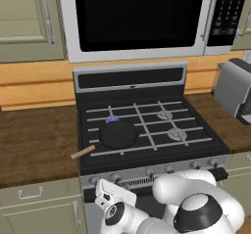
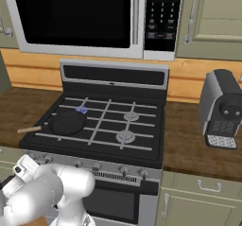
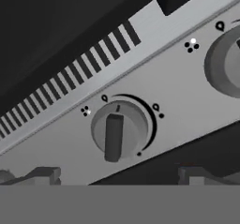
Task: Turn off the rear left burner of the stove.
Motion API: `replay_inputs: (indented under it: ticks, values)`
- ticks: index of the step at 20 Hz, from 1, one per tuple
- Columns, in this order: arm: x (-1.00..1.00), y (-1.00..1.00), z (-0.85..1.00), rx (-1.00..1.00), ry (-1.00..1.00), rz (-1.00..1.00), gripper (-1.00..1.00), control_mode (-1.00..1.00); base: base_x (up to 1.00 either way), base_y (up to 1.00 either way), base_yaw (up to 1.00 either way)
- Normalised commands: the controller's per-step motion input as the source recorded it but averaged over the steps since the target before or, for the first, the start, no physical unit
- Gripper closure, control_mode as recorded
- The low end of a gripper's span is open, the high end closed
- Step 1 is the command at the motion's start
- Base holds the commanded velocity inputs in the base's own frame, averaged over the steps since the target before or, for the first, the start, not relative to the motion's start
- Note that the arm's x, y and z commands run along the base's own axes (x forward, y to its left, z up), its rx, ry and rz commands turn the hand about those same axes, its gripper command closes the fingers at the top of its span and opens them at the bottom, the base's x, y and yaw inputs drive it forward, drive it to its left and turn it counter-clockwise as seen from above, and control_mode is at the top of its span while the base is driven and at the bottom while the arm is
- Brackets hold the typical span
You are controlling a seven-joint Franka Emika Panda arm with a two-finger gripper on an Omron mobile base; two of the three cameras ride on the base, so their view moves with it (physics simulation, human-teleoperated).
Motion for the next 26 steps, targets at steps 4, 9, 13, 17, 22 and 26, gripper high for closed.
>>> replay_inputs:
  ticks: [4,9,13,17,22,26]
  values:
    - [0.15,0.00,-0.18,0.00,0.00,0.05,-1.00,-1.00,0.00,0.00,0.00]
    - [0.20,0.00,-0.01,0.00,0.00,0.04,-1.00,-1.00,0.00,0.00,0.00]
    - [0.06,0.00,0.00,0.00,0.00,0.02,-1.00,-1.00,0.00,0.00,0.00]
    - [0.00,0.00,0.00,0.00,0.00,0.01,1.00,-1.00,0.00,0.00,0.00]
    - [0.00,0.00,0.00,0.00,0.00,0.00,1.00,-1.00,0.00,0.00,0.00]
    - [0.00,0.00,0.01,0.04,0.00,-0.05,1.00,-1.00,0.00,0.00,0.00]
